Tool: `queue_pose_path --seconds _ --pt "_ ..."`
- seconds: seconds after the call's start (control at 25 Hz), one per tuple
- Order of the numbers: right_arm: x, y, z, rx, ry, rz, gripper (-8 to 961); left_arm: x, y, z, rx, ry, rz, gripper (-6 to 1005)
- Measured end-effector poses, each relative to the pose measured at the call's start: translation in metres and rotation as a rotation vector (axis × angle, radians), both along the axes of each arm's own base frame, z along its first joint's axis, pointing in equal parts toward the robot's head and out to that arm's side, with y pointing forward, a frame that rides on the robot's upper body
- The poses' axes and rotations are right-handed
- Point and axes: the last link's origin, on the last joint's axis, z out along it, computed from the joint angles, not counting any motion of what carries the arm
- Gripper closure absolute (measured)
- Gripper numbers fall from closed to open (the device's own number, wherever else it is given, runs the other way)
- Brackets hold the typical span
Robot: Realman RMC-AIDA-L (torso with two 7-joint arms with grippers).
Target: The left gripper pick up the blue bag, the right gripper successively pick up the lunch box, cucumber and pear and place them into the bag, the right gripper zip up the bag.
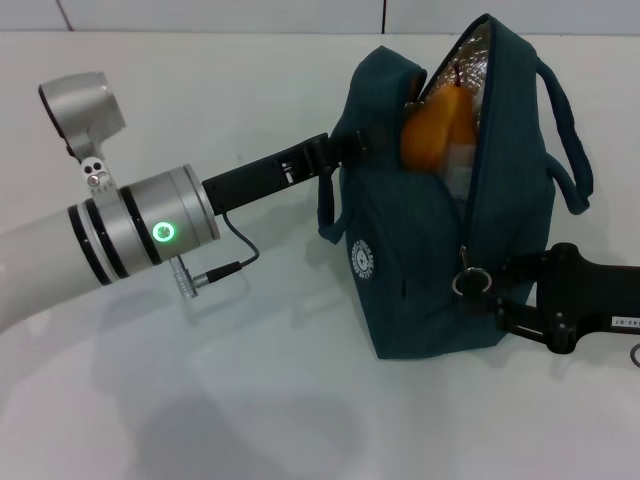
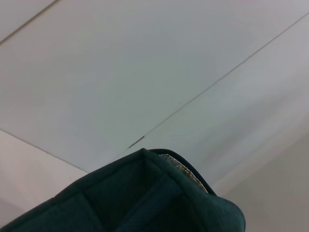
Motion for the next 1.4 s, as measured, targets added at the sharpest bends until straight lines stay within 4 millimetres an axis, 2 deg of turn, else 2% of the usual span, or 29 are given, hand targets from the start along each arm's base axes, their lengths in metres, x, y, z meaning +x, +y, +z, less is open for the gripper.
queue_pose_path --seconds 0.76,1.0,1.4 --pt "-0.001 0.0004 0.0016 0.004 0.002 0.007 736 -0.0002 0.0002 -0.0001 0.0 0.002 0.001 944" --pt "-0.0011 -0.0002 0.0012 0.003 0.001 0.015 861 0.0003 -0.0003 -0.0004 -0.002 -0.001 -0.001 944" --pt "-0.0044 -0.002 0.0058 0.016 0.035 0.039 935 -0.0026 -0.0028 -0.0005 -0.003 -0.003 0.007 944"
